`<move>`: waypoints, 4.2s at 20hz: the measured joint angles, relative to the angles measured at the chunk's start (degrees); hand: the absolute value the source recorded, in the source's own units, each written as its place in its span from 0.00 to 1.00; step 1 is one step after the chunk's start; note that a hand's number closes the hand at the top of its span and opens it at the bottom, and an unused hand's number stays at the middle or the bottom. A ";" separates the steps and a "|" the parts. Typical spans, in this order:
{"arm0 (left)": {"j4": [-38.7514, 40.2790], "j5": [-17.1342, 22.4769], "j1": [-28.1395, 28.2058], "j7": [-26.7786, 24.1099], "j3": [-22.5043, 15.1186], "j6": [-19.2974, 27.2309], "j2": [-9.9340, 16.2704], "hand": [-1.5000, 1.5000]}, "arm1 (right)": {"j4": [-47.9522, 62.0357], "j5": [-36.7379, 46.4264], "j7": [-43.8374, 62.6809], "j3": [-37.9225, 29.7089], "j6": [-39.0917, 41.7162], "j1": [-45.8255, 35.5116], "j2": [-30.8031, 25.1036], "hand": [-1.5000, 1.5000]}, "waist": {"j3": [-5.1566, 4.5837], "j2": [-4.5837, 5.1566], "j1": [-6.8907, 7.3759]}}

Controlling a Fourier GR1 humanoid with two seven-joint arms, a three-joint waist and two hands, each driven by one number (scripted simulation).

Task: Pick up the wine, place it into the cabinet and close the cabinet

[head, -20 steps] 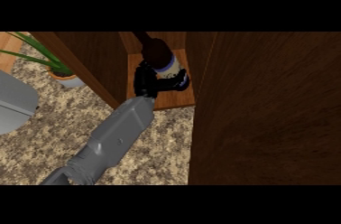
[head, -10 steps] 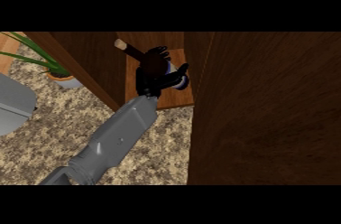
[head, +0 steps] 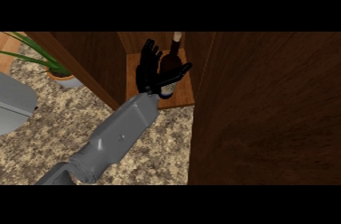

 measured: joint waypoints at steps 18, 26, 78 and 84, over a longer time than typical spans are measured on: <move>-1.28 -0.85 -2.32 -4.29 -9.14 5.11 0.00 0.00 | -0.09 -1.26 -0.37 -1.27 0.85 0.89 -0.83 0.00 | 0.02 -0.49 1.52; -4.85 1.62 -0.97 -6.41 -11.03 4.35 0.02 0.00 | -1.24 -0.38 1.80 -0.31 -0.64 0.43 -0.34 0.00 | 0.01 -0.81 2.71; -75.08 -26.98 42.10 1.35 -13.46 -0.86 35.11 1.00 | -7.08 -1.76 4.54 0.90 7.46 6.07 -7.07 1.00 | 0.10 -2.19 8.25; -81.40 -26.08 49.73 0.51 -9.89 -5.60 43.13 1.00 | -7.32 -2.62 6.57 8.19 8.70 7.88 -5.32 1.00 | 0.06 -2.23 8.30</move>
